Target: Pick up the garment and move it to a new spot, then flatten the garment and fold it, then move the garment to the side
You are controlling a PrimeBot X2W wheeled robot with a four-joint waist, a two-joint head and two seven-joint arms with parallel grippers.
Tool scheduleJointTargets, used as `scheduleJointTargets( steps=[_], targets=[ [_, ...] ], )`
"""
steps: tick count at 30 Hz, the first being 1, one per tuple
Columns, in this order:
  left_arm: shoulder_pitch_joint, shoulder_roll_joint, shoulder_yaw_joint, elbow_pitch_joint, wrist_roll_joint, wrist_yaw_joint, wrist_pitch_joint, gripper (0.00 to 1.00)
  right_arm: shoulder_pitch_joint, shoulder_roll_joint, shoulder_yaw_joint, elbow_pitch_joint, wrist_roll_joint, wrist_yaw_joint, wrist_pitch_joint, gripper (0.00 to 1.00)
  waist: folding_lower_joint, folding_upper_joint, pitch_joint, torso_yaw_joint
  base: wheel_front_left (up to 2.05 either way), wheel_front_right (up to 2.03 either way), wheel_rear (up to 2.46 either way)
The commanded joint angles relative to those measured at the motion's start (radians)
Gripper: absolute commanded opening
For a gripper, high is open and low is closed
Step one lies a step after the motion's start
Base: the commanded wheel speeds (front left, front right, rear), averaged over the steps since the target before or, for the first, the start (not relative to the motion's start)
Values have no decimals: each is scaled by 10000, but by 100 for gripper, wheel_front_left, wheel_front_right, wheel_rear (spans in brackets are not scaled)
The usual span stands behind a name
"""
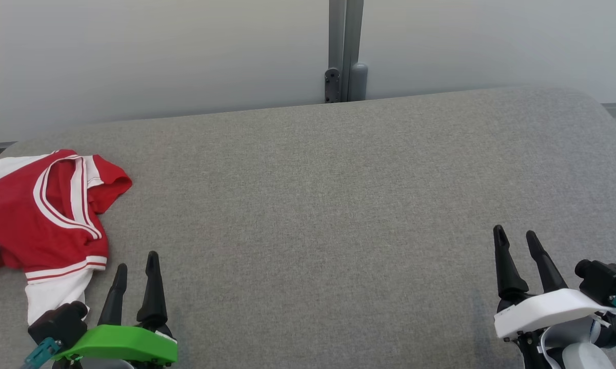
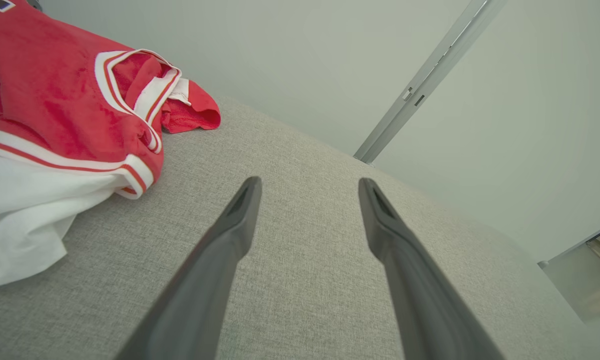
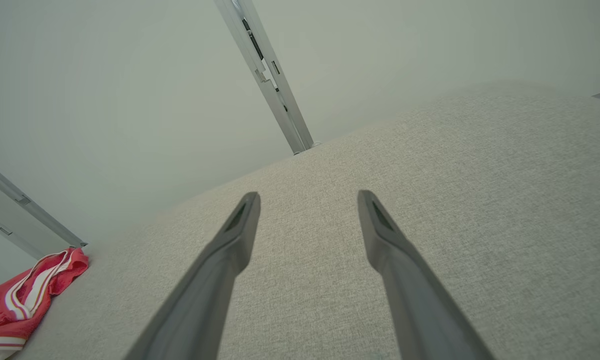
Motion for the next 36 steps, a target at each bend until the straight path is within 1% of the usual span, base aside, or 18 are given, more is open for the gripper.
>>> scheduleJointTargets(
  steps=[1,20,36],
  targets=[
    [19,88,-9,-124,367,7,-91,100,-4,-61,-4,-161,-345,4,-109,100,0,0,4,-5,0,0,0],
    [188,153,5,-168,2337,-3,-575,100,161,-69,-64,-219,-2141,4,-593,100,0,0,-2,-15,0,0,0],
    [315,194,-7,-66,3644,-5,-915,100,223,17,-133,-249,-3205,5,-939,100,0,0,16,54,0,0,0]
  ],
)
